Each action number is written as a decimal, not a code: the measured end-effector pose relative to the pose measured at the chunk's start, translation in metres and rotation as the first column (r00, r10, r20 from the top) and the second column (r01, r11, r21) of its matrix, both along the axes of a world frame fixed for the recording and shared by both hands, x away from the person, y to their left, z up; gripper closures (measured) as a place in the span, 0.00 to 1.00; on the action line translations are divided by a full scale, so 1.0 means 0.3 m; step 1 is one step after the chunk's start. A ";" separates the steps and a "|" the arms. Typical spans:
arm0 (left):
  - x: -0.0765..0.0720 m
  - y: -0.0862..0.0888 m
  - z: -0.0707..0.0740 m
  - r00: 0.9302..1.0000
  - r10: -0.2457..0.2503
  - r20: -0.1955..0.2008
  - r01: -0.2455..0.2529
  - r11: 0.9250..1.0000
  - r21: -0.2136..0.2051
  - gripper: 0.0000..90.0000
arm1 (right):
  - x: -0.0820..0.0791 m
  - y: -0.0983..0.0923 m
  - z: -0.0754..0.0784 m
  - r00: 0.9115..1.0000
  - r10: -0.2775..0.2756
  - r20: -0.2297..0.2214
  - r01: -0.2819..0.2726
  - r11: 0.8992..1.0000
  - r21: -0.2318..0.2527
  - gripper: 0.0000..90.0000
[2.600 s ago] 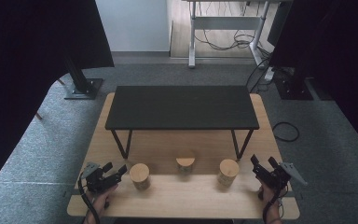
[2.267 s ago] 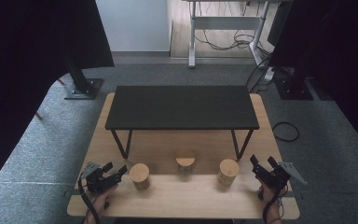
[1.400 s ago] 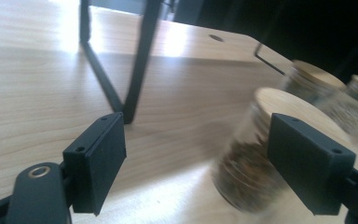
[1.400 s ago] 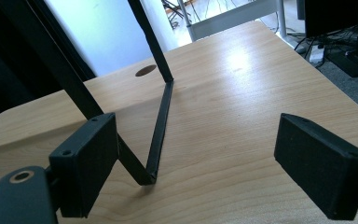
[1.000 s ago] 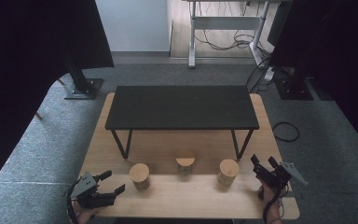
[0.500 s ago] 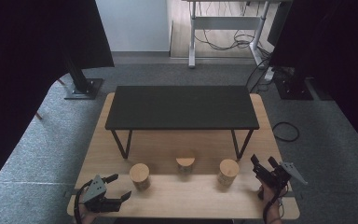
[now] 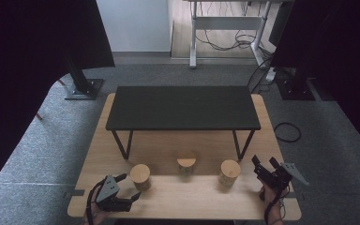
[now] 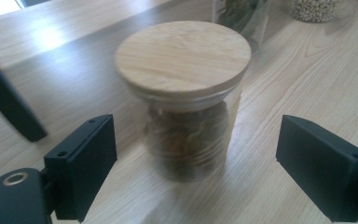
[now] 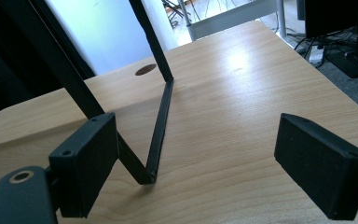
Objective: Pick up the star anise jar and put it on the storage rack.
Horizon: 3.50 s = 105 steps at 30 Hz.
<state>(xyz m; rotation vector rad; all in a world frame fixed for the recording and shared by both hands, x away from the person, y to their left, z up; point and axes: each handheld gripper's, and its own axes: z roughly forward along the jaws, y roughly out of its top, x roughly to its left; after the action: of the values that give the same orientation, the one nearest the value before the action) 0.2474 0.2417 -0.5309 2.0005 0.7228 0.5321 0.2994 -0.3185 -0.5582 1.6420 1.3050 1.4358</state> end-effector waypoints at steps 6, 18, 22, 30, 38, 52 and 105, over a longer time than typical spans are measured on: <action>0.030 -0.048 -0.015 1.000 0.003 -0.011 -0.003 1.000 0.029 0.11 | 0.000 0.001 0.000 1.000 0.000 -0.001 0.000 1.000 -0.004 0.15; 0.089 -0.071 -0.023 0.998 0.056 -0.014 -0.056 0.998 0.021 0.12 | 0.000 0.005 0.001 1.000 -0.003 -0.003 0.003 1.000 -0.012 0.14; 0.100 -0.085 -0.033 0.998 0.059 -0.017 -0.058 0.998 0.024 0.13 | 0.001 0.006 0.002 1.000 -0.004 -0.003 0.004 1.000 -0.014 0.14; 0.109 -0.106 -0.047 0.998 0.067 -0.019 -0.066 0.998 0.019 0.27 | 0.001 0.007 0.002 1.000 -0.006 -0.004 0.006 1.000 -0.020 0.14; 0.109 -0.108 -0.048 0.997 0.077 -0.010 -0.076 0.997 0.011 0.28 | 0.001 0.007 0.002 1.000 -0.005 -0.003 0.005 1.000 -0.018 0.14; 0.083 -0.122 -0.011 0.997 0.066 0.042 -0.067 0.997 0.023 0.28 | 0.001 0.006 0.002 1.000 -0.001 -0.004 0.001 1.000 -0.014 0.14; -0.021 -0.052 0.312 0.982 0.060 0.177 -0.055 0.998 -0.034 0.28 | -0.003 0.005 0.000 1.000 0.008 0.000 -0.008 1.000 -0.004 0.14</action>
<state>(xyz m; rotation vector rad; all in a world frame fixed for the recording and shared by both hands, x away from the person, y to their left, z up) 0.2411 0.2261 -0.4374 1.8819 0.6755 0.7204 0.2985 -0.3171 -0.5580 1.6367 1.3146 1.4369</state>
